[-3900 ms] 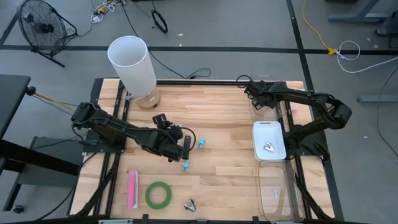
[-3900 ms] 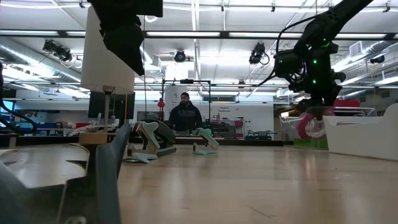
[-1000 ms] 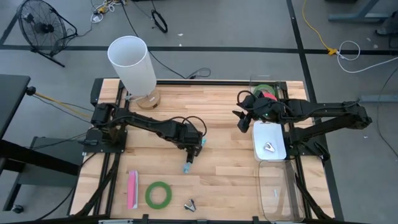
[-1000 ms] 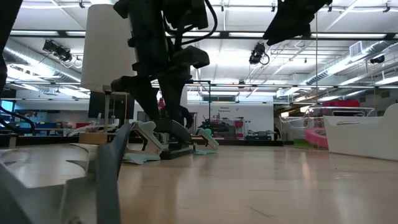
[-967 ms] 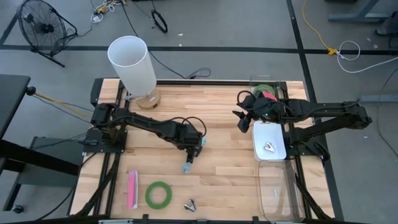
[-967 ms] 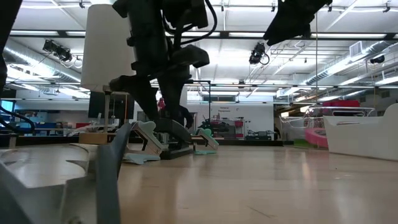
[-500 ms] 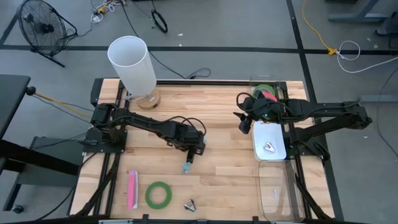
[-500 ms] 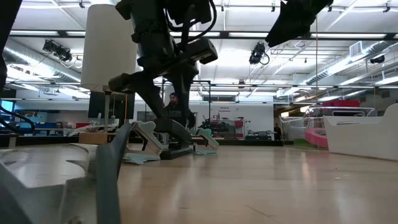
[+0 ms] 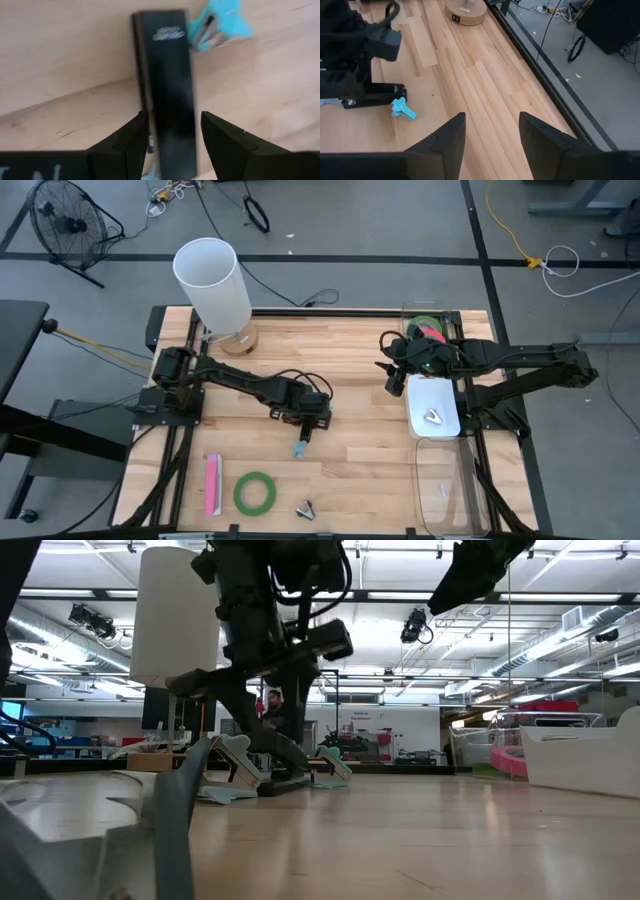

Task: Pick and place Stapler, Stapler remover, tape
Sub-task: Put the black stapler into the bottom transparent bin

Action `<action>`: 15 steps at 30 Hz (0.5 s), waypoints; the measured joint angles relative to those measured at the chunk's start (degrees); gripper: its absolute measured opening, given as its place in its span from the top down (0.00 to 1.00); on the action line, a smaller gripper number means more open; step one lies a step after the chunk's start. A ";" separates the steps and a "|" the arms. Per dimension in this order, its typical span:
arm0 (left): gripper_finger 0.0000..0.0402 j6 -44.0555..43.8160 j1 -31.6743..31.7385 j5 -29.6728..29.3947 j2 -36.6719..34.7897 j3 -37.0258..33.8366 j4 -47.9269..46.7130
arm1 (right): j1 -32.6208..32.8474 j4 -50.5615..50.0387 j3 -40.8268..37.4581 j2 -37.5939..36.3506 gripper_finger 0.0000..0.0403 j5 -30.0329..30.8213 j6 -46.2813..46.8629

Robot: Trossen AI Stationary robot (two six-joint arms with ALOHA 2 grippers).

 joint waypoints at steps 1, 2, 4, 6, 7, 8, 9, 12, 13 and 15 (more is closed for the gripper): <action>0.54 -0.10 0.00 0.65 0.59 0.00 -0.04 | 0.00 0.00 0.00 0.00 0.54 0.00 -0.02; 0.54 0.05 0.00 1.04 1.19 0.00 0.40 | 0.00 0.00 0.00 0.00 0.54 0.00 -0.04; 0.54 0.74 -0.03 1.01 2.24 0.00 0.58 | 0.00 -0.02 0.00 0.00 0.54 0.00 -0.04; 0.54 2.63 0.01 1.08 3.38 -0.04 1.44 | 0.00 0.00 0.00 0.02 0.54 -0.02 -0.12; 0.54 4.18 0.07 1.11 3.95 -0.04 2.04 | 0.00 0.00 -0.02 0.02 0.54 -0.02 -0.15; 0.54 6.12 0.11 1.20 4.07 -0.07 2.40 | -0.01 0.00 -0.02 0.02 0.54 0.00 -0.16; 0.54 7.04 0.11 1.04 4.07 -0.09 2.99 | -0.01 0.00 -0.02 0.02 0.54 -0.02 -0.17; 0.54 9.54 0.08 -0.43 4.72 -0.01 4.59 | 0.00 0.00 -0.04 0.02 0.54 -0.02 -0.26; 0.54 10.65 0.17 -0.70 4.79 -0.03 4.85 | 0.00 0.00 -0.04 0.02 0.54 -0.02 -0.30; 0.55 11.85 0.61 -0.88 5.21 0.00 5.21 | -0.02 -0.02 -0.04 0.02 0.54 -0.02 -0.30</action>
